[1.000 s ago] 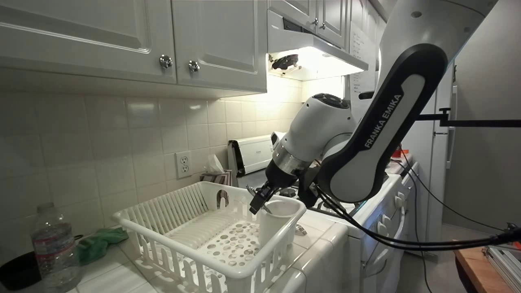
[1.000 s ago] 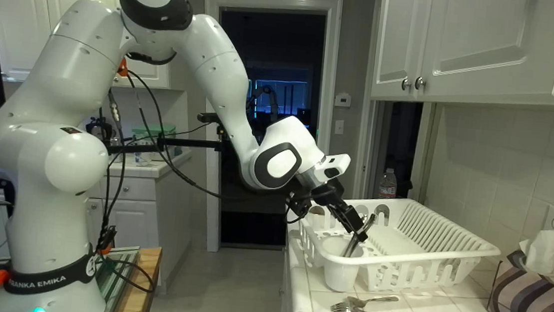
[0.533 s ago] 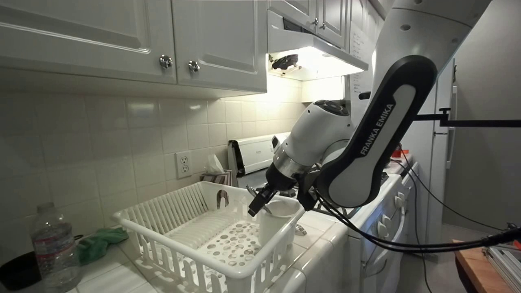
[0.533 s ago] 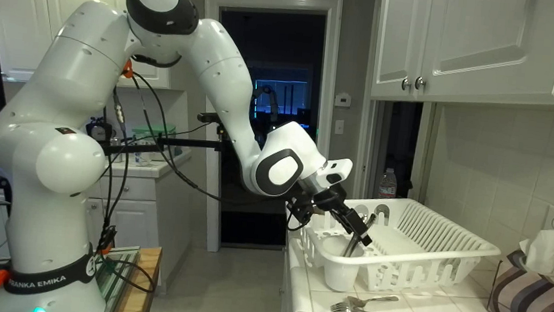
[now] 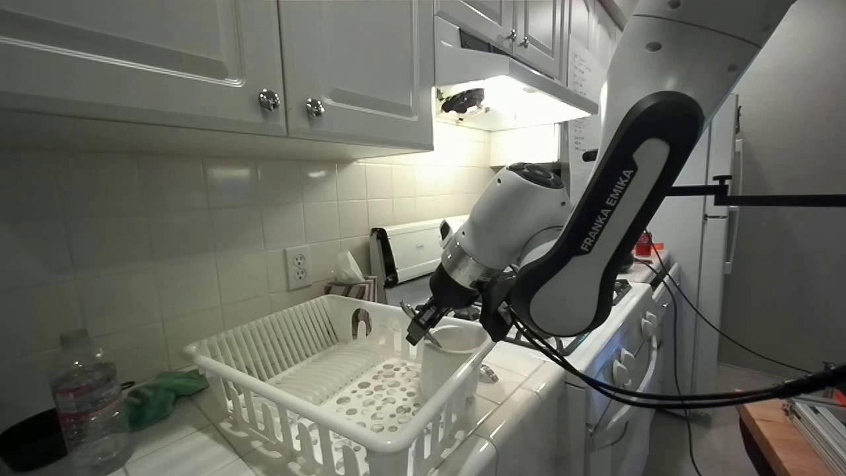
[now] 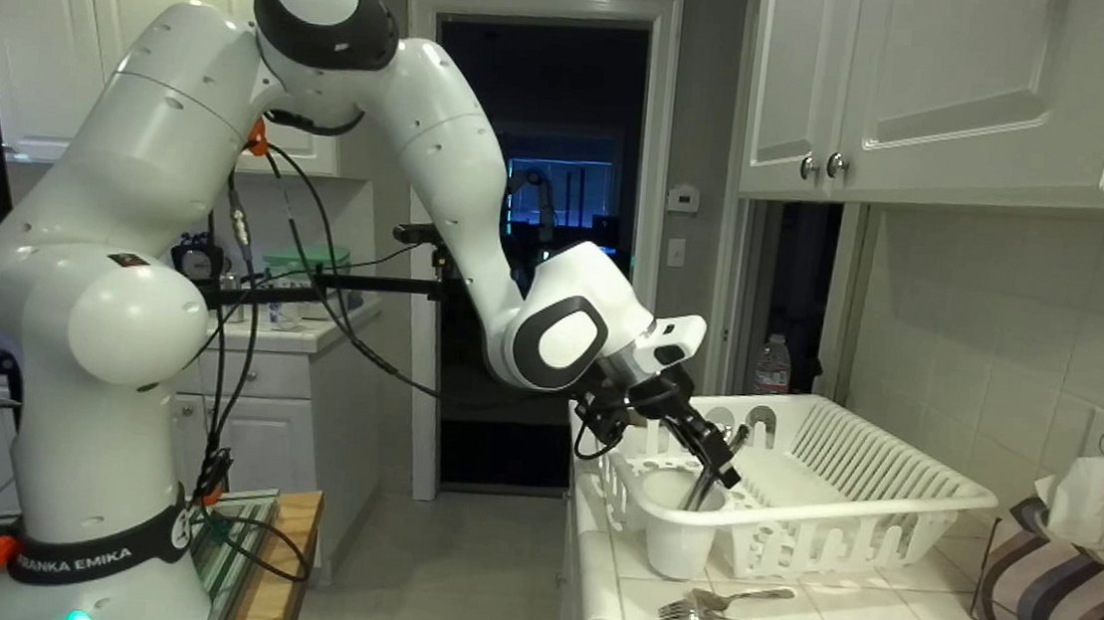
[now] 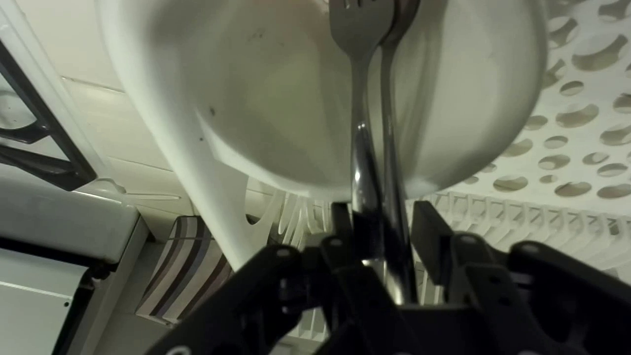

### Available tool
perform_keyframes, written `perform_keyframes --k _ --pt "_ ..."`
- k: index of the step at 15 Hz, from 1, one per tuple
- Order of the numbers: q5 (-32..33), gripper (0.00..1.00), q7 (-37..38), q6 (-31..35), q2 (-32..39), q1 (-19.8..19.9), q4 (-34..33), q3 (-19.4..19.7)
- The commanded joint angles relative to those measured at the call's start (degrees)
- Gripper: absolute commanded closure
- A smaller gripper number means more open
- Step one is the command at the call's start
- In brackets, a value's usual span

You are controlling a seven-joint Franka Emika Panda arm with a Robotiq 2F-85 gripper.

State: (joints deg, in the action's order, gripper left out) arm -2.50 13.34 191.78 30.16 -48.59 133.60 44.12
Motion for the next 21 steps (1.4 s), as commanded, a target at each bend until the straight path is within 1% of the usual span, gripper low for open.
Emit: perform_keyframes --k 1,2,4,8,12,14,17,21 --pt "-0.13 0.92 0.16 0.52 1.53 0.28 -1.31 -0.12" --pt "-0.34 0.98 0.29 0.37 1.77 0.02 -1.47 0.16" --pt "-0.88 1.00 0.65 -0.29 2.18 -0.56 -1.69 0.96" --pt "-1.98 0.99 1.49 -3.54 0.51 -2.66 -1.93 3.45" --pt "-1.74 0.99 2.09 -10.16 -0.19 -5.13 -3.97 6.64" --pt "-1.52 0.99 2.56 -13.71 0.94 -6.24 -5.71 8.12" --pt "-0.58 0.99 3.49 -16.98 1.20 -6.39 -7.26 8.59" --pt "0.64 0.99 5.13 -18.22 0.57 -6.99 -7.23 8.79"
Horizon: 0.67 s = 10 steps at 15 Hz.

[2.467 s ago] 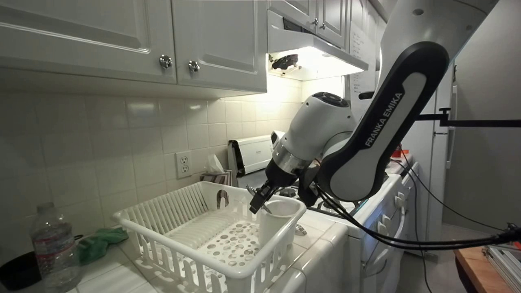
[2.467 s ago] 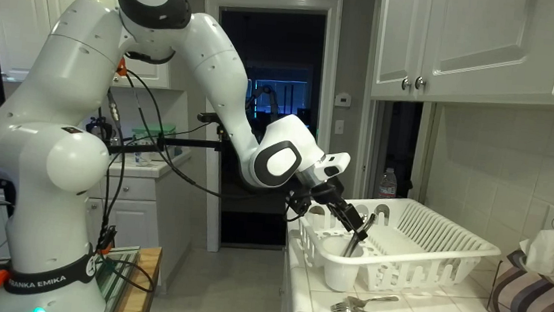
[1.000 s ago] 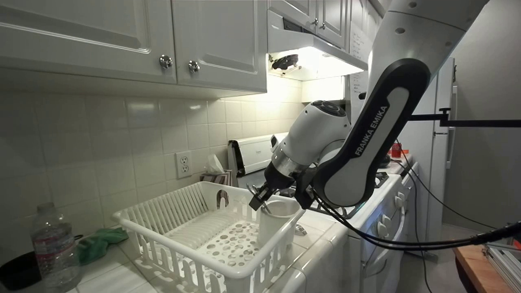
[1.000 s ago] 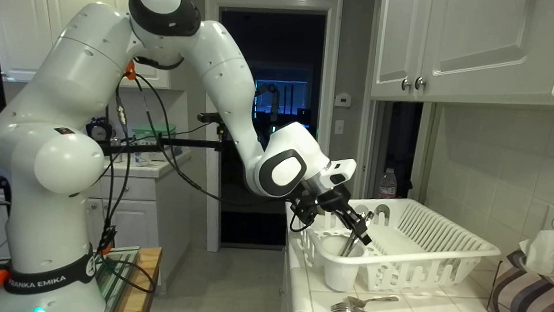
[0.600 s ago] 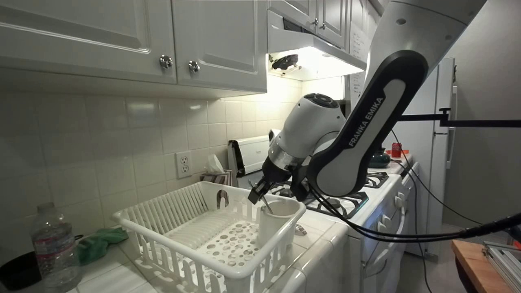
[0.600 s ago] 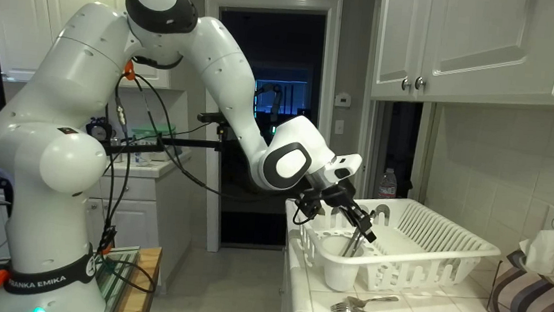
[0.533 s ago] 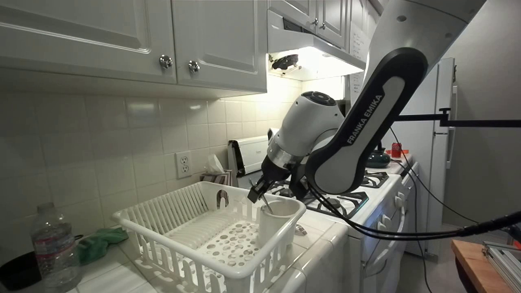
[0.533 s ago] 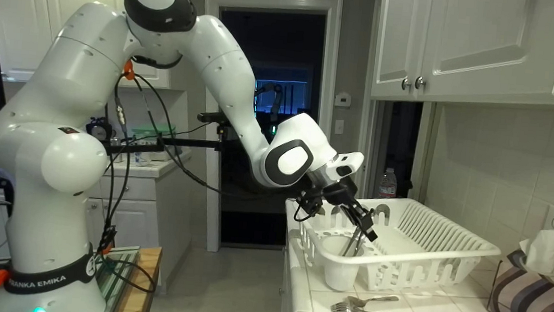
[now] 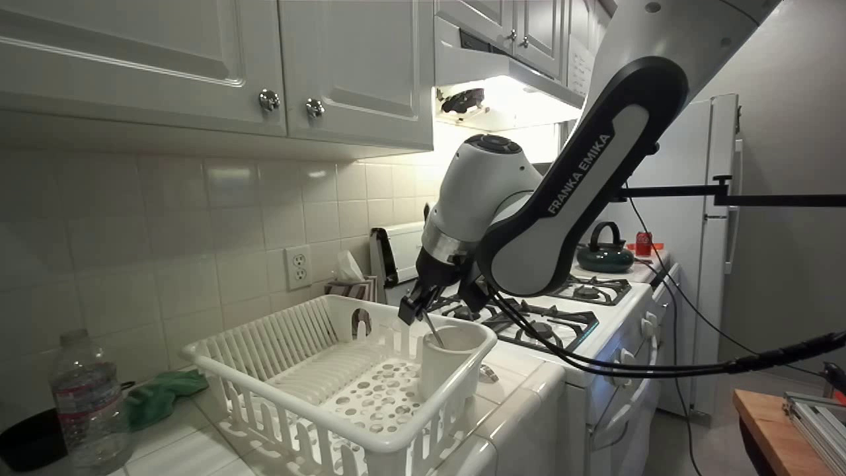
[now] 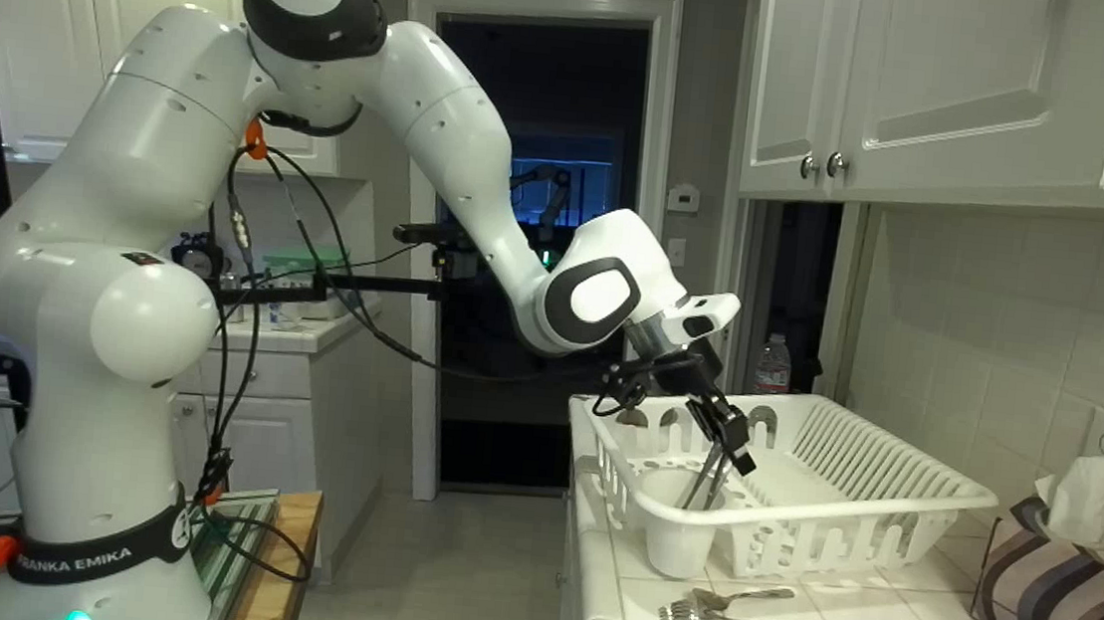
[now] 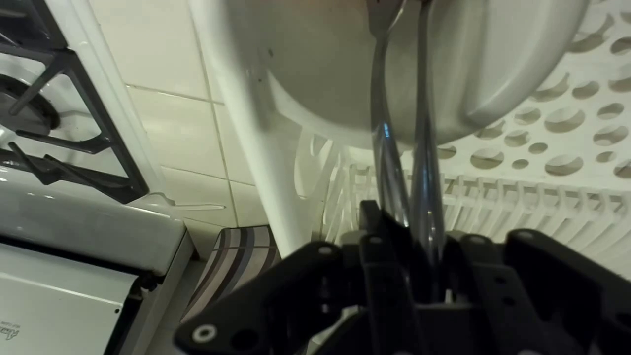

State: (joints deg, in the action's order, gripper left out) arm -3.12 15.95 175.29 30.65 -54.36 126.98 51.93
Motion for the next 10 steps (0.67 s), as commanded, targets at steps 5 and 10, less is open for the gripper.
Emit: perform_keyframes --k 5,10 --pt "1.90 0.55 2.93 -0.94 0.64 -2.24 0.61 0.78" --pt "2.09 0.20 2.66 -0.57 0.91 -2.22 1.05 0.92"
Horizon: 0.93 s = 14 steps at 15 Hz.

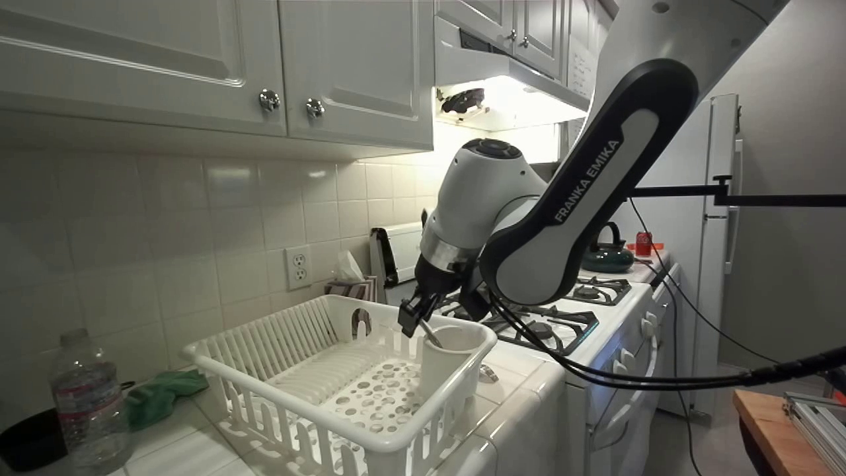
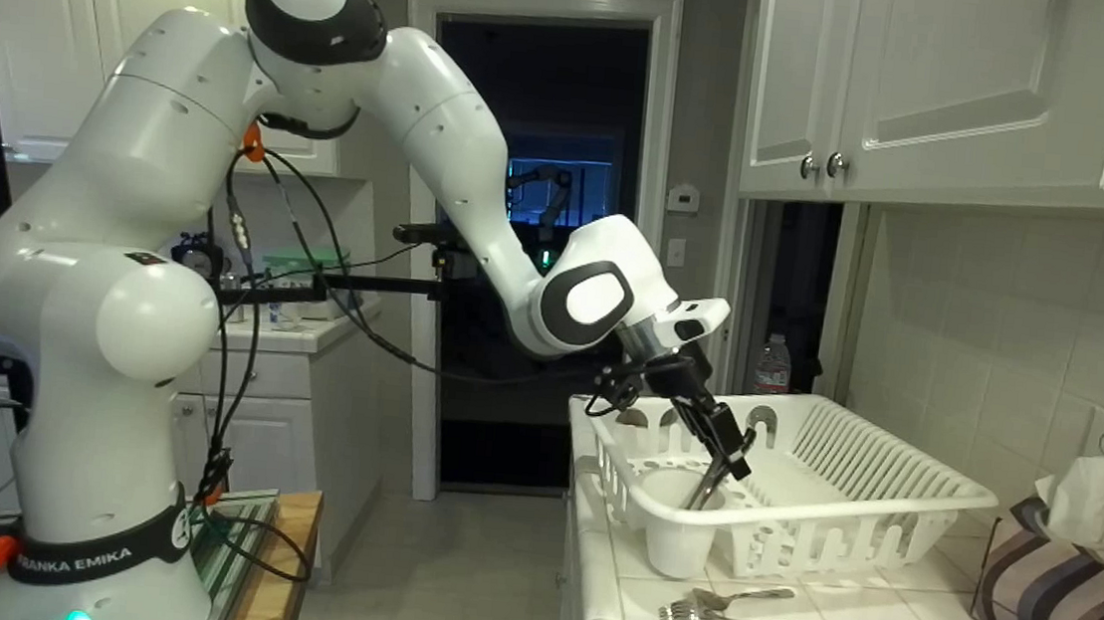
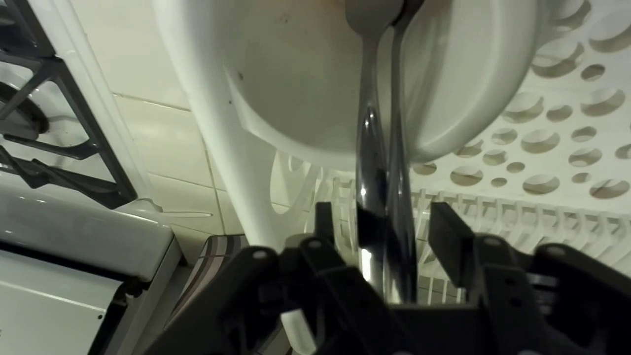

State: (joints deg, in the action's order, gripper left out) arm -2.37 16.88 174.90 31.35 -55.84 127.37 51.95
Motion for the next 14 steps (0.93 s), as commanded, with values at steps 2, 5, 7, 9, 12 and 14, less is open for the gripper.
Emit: perform_keyframes --k 2,5,7,9,12,14 --pt "1.36 0.08 1.63 -0.17 -0.17 -0.72 1.08 0.91" --pt "1.60 0.13 1.33 -0.26 -1.14 -1.34 1.90 1.26" --pt "1.82 0.19 1.17 -0.20 -1.52 -1.86 2.35 1.45" --pt "1.91 0.23 1.10 -0.15 -1.70 -2.51 2.68 1.73" --pt "1.91 0.24 0.94 -0.13 -2.01 -3.37 2.94 2.02" --pt "1.86 0.31 0.98 -0.07 -1.87 -3.92 2.88 2.22"
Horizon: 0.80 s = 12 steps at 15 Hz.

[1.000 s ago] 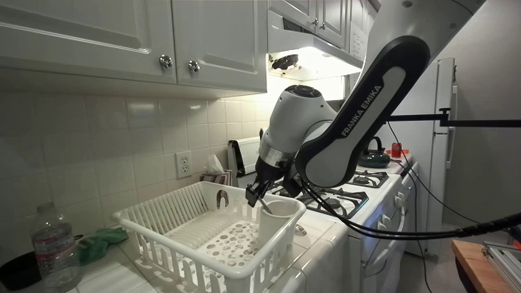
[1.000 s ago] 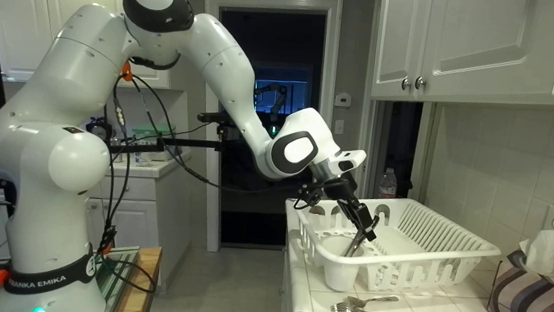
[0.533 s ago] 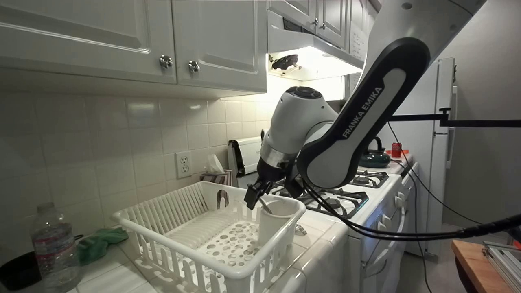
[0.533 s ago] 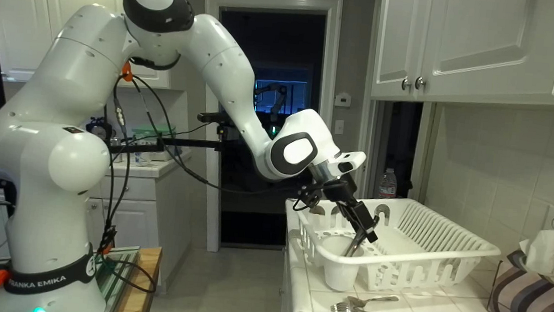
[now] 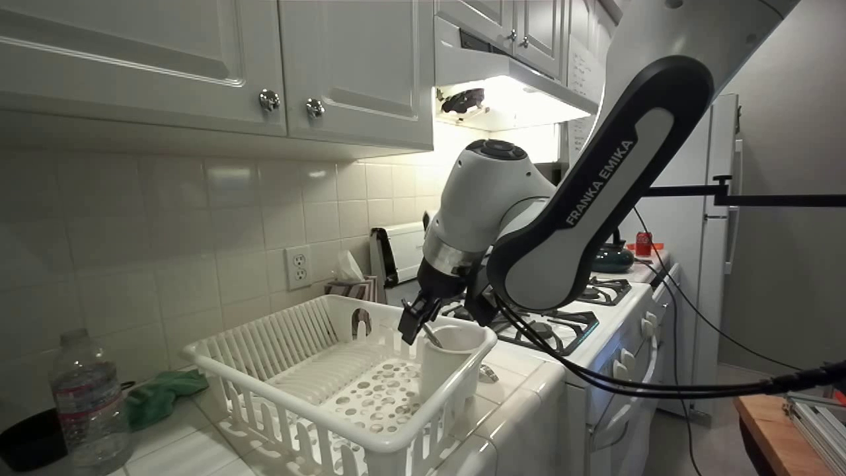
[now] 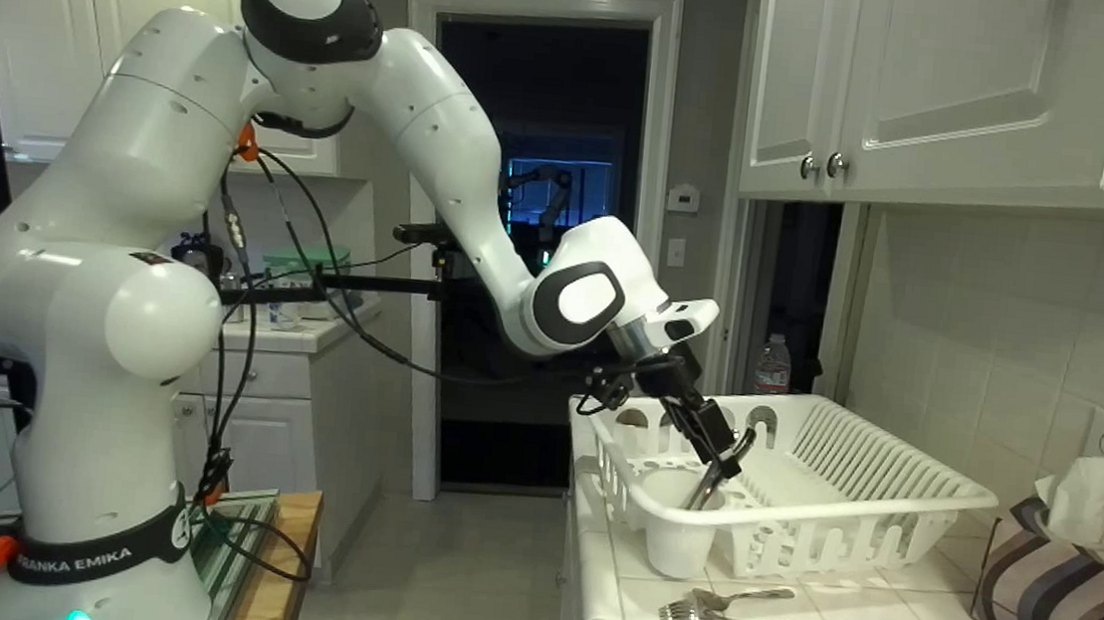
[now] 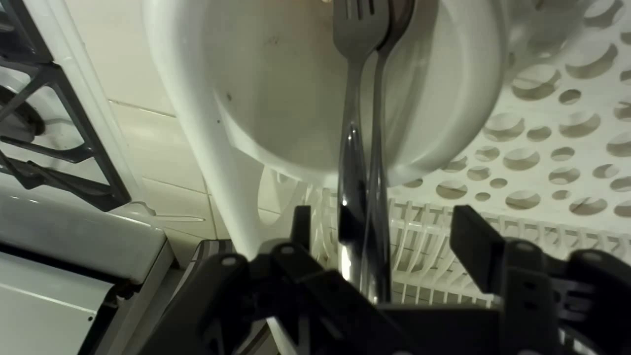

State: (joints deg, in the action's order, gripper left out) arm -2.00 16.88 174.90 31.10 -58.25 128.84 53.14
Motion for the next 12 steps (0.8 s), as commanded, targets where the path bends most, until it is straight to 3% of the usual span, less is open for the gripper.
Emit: perform_keyframes --k 1,3,8,12 --pt "1.47 0.42 1.02 0.02 -1.51 -1.76 1.38 1.14" --pt "1.40 0.61 1.09 0.04 -1.12 -1.98 1.15 1.16" --pt "1.36 0.97 1.12 0.01 -0.60 -2.04 0.97 1.24" --pt "1.44 1.00 1.07 0.16 -0.94 -2.75 1.11 2.43"
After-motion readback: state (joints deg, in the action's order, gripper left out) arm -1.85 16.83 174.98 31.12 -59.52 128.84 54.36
